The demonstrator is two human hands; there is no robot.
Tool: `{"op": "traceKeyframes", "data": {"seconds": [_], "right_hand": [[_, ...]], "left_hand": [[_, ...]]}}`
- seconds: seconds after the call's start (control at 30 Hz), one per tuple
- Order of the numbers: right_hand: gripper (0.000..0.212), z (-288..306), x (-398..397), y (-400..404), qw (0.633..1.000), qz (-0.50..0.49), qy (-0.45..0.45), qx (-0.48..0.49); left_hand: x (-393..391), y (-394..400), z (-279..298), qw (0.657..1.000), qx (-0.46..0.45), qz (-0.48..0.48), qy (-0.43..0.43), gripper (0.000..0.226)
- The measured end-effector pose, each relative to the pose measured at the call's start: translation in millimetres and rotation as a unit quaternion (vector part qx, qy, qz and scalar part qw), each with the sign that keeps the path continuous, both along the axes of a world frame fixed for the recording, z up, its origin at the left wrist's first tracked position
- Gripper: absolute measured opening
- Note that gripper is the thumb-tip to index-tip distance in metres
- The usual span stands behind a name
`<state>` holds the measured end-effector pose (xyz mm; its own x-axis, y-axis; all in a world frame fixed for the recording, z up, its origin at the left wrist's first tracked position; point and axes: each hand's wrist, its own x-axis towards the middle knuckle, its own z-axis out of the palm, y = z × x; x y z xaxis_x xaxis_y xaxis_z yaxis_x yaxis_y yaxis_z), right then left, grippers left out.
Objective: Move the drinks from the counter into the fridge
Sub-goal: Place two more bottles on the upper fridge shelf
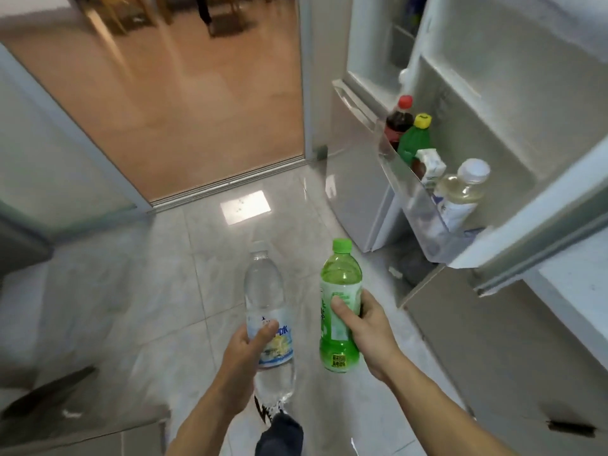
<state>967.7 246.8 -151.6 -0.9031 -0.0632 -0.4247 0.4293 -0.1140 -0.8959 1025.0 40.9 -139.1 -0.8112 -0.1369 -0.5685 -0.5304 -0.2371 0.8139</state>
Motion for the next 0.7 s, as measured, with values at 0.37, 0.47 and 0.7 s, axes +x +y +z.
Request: {"op": "traceKeyframes", "data": {"seconds": [0.37,0.47,0.7], "right_hand": [[0.023,32.3,-132.5,-158.3,0.997,0.044,0.064,0.025],[0.030,31.4,-169.0,-177.1,0.996,0.041,0.072,0.029],[0.031,14.5,-282.7,-196.2,0.998,-0.001,0.067,0.021]], "left_hand": [[-127.0,-157.5,24.0,0.996,-0.028,0.041,0.072,0.062],[-170.7,-173.2,26.1,0.996,-0.019,0.034,0.079,0.063],[-302.7,-181.4,29.5,0.995,-0.015,-0.003,0.094,0.057]]}}
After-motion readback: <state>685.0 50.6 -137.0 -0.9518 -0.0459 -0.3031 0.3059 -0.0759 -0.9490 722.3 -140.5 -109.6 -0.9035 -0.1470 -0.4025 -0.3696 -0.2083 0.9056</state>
